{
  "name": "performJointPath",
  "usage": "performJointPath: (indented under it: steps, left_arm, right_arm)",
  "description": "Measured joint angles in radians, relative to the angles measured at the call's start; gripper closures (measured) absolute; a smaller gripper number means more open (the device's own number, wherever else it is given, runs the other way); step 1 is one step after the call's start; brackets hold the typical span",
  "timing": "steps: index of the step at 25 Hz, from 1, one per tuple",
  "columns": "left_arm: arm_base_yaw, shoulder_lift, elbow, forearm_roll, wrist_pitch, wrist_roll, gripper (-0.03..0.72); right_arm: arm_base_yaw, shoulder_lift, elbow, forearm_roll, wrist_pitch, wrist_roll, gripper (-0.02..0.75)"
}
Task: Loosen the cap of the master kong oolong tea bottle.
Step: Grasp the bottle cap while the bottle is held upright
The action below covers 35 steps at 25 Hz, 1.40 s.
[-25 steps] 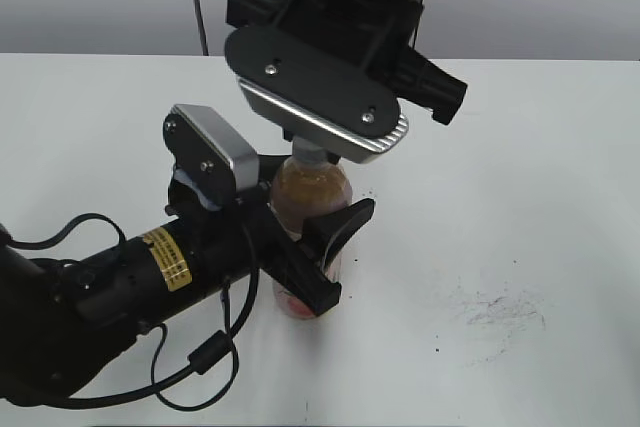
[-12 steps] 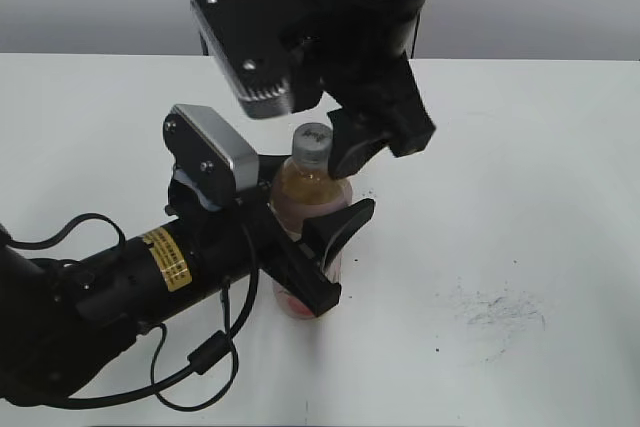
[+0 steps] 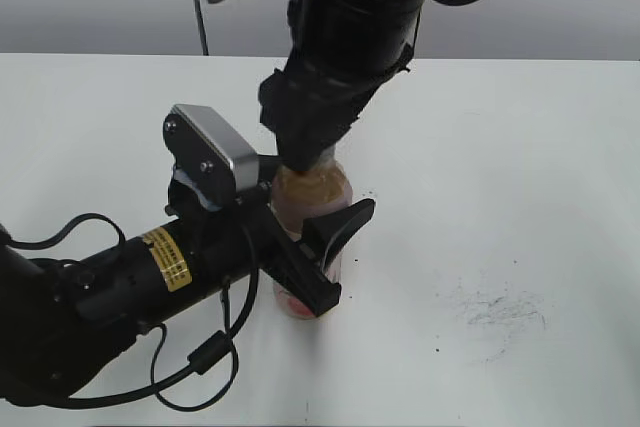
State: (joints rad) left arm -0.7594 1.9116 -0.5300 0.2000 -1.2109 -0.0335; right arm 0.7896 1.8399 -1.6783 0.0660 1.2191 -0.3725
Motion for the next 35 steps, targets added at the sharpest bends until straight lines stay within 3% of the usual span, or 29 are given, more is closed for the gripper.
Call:
performJointPath:
  steps: [7,14,16,26,35]
  left_arm:
    - [0.000,0.000,0.000,0.000,0.000,0.001,0.241]
    - [0.000,0.000,0.000,0.000,0.000,0.004,0.241]
    - [0.000,0.000,0.000,0.000,0.000,0.004,0.241]
    - [0.000,0.000,0.000,0.001,0.000,0.005,0.241]
    - [0.000,0.000,0.000,0.002,0.000,0.008,0.241]
  right_arm:
    - [0.000,0.000,0.000,0.031,0.000,0.281,0.252]
    - [0.000,0.000,0.000,0.043,0.000,0.311,0.446]
    - [0.000,0.000,0.000,0.043,0.000,0.274,0.462]
    - [0.000,0.000,0.000,0.048,-0.001,-0.180,0.462]
    - [0.000,0.000,0.000,0.057,0.004,-0.747,0.462]
